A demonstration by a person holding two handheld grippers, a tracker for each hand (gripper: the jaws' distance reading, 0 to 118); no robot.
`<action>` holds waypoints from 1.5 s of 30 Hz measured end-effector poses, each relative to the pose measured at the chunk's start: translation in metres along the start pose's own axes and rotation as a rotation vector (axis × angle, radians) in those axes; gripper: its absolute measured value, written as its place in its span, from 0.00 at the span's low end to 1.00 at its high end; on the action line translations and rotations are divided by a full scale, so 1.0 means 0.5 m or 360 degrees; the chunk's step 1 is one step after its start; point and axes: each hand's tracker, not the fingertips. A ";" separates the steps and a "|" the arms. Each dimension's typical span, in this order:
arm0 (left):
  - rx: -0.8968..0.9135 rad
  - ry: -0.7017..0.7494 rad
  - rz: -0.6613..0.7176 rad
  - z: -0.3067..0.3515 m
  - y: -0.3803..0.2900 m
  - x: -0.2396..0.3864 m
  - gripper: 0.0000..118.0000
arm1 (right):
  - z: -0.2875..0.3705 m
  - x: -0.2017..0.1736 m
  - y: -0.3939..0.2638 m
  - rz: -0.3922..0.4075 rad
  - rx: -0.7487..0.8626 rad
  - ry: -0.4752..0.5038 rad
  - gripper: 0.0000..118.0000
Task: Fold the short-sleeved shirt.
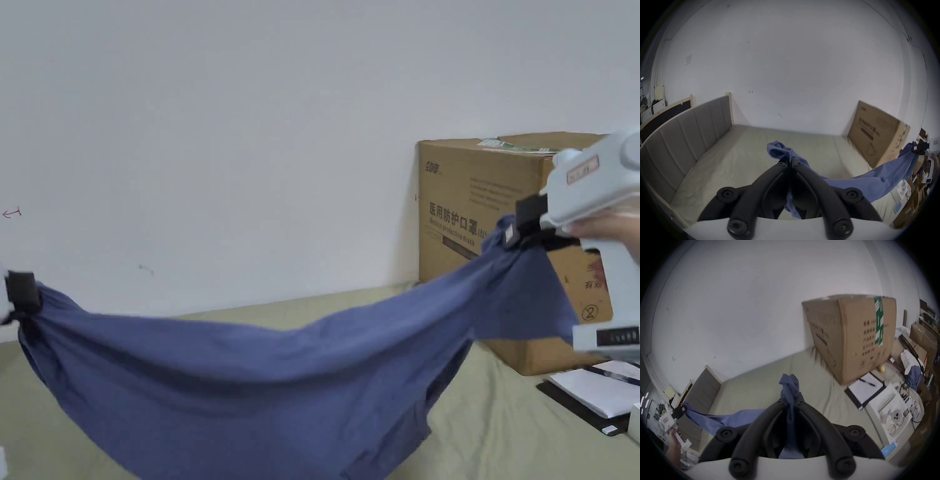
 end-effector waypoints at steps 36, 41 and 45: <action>-0.0879 -0.0035 0.0102 0.043 -0.621 -0.177 0.02 | -0.002 0.310 -0.683 -0.0151 -0.0618 -0.0214 0.06; -0.0870 0.0026 0.0031 0.055 -0.634 -0.181 0.97 | -0.002 0.265 -0.667 -0.0020 -0.0555 -0.0237 0.76; -0.0694 0.0035 0.0024 0.106 -0.605 -0.186 1.00 | 0.029 0.218 -0.653 0.0094 -0.0341 -0.0152 0.94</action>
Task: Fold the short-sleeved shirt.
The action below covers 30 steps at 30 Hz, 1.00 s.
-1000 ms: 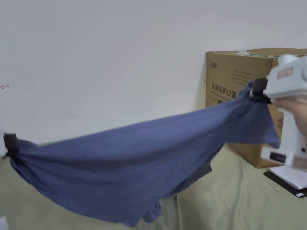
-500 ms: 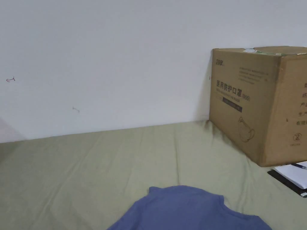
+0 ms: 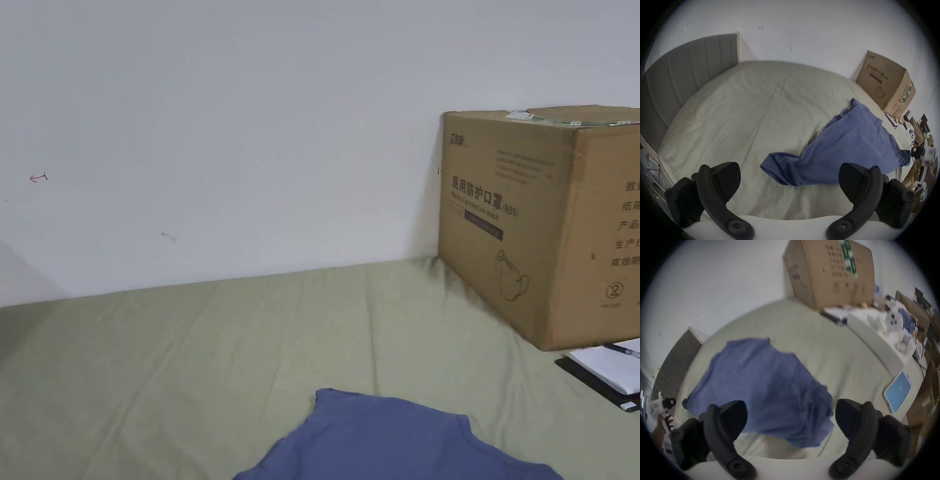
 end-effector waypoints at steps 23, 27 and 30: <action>0.0366 -0.0006 0.0028 0.216 0.058 0.089 0.00 | 0.199 -0.361 -0.055 0.0641 0.1018 0.0365 0.00; -0.0238 -0.0153 0.0282 0.073 0.092 0.002 0.00 | 0.181 -0.386 -0.075 0.0651 0.0797 0.0479 0.00; -0.0309 0.0005 0.0263 -0.004 0.081 -0.017 0.58 | 0.166 -0.403 -0.101 0.0689 0.0746 0.0501 0.00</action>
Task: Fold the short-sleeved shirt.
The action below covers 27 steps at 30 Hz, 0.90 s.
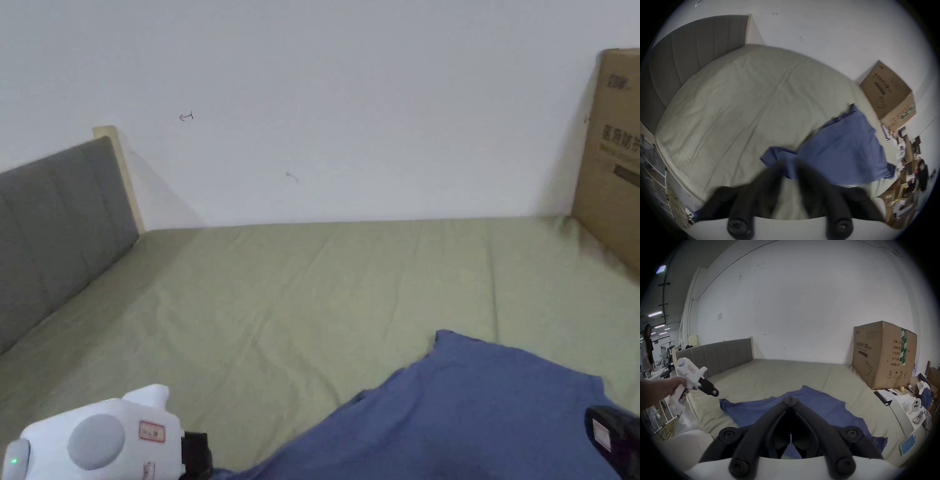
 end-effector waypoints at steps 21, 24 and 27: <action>0.0646 -0.0238 0.0119 -0.056 -0.103 0.017 0.02 | -0.202 0.109 -0.021 -0.0386 -0.0214 0.0070 0.00; 0.0895 -0.0238 0.0040 -0.045 -0.151 0.032 0.02 | -0.324 0.188 0.040 -0.0514 -0.0241 0.0019 0.00; 0.0915 -0.0179 -0.0040 -0.044 -0.165 0.046 0.02 | -0.495 0.251 0.086 -0.0415 -0.0538 0.0002 0.00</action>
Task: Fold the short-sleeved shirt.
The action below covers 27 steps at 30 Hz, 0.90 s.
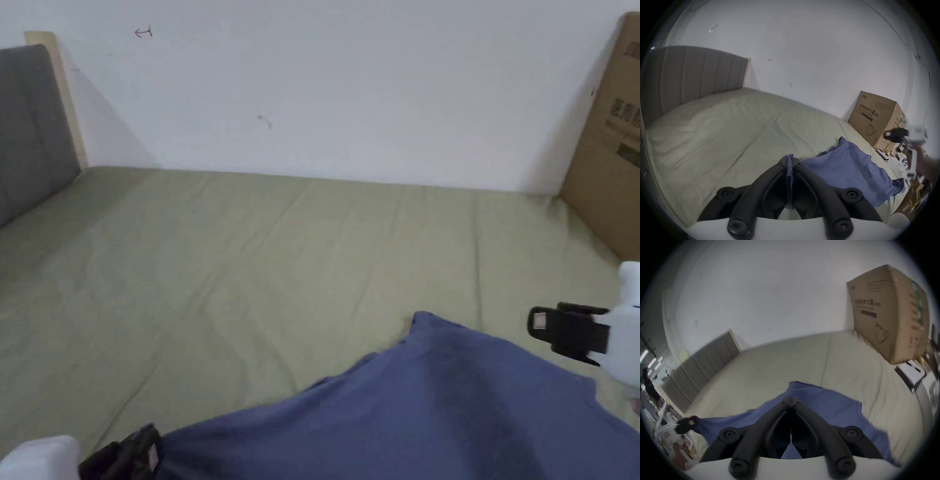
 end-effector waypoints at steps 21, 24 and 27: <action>-0.0101 0.0045 -0.0114 -0.041 0.028 -0.002 0.02 | -0.530 0.064 0.068 0.0188 -0.0820 -0.0298 0.73; -0.0111 0.0035 -0.0112 -0.037 0.026 -0.006 0.02 | -0.504 0.063 0.081 0.0222 -0.0784 -0.0323 0.12; -0.0105 0.0034 -0.0094 -0.023 0.034 -0.006 0.02 | -0.448 0.071 0.092 0.0077 -0.0707 -0.0229 0.00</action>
